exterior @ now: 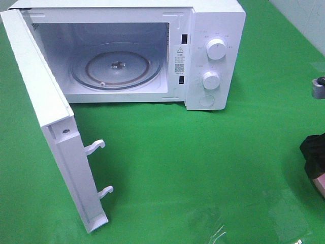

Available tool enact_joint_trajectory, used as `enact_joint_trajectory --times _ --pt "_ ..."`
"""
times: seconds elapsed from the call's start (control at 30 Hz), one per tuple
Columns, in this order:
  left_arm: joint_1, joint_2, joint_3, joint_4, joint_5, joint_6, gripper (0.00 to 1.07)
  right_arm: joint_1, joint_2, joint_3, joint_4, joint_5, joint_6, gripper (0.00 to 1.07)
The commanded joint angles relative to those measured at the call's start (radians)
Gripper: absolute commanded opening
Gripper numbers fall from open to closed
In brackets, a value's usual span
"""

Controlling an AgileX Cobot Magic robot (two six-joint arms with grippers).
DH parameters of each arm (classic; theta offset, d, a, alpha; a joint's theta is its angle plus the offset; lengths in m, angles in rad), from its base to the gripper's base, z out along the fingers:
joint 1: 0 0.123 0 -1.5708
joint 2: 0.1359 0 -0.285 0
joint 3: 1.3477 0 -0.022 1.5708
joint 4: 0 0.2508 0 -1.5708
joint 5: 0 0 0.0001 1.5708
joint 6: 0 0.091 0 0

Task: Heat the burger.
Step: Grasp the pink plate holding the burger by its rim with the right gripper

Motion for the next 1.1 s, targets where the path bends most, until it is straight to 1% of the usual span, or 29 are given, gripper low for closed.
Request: enact_joint_trajectory --times 0.03,0.17,0.47,0.63,1.1 --pt "0.002 -0.018 0.001 0.001 -0.008 0.003 1.00 -0.012 0.028 -0.002 -0.005 -0.015 -0.016 0.83" --pt "0.002 -0.018 0.001 0.001 -0.008 0.003 1.00 -0.012 0.127 -0.002 -0.005 -0.075 -0.016 0.82" --pt "0.002 -0.018 0.001 0.001 -0.008 0.003 1.00 -0.016 0.257 -0.003 -0.014 -0.170 -0.016 0.79" --pt "0.002 -0.018 0.001 0.001 -0.008 0.003 1.00 -0.047 0.296 -0.003 -0.037 -0.206 -0.003 0.78" --pt "0.002 -0.018 0.001 0.001 -0.008 0.003 1.00 -0.047 0.372 -0.003 -0.052 -0.259 -0.001 0.76"
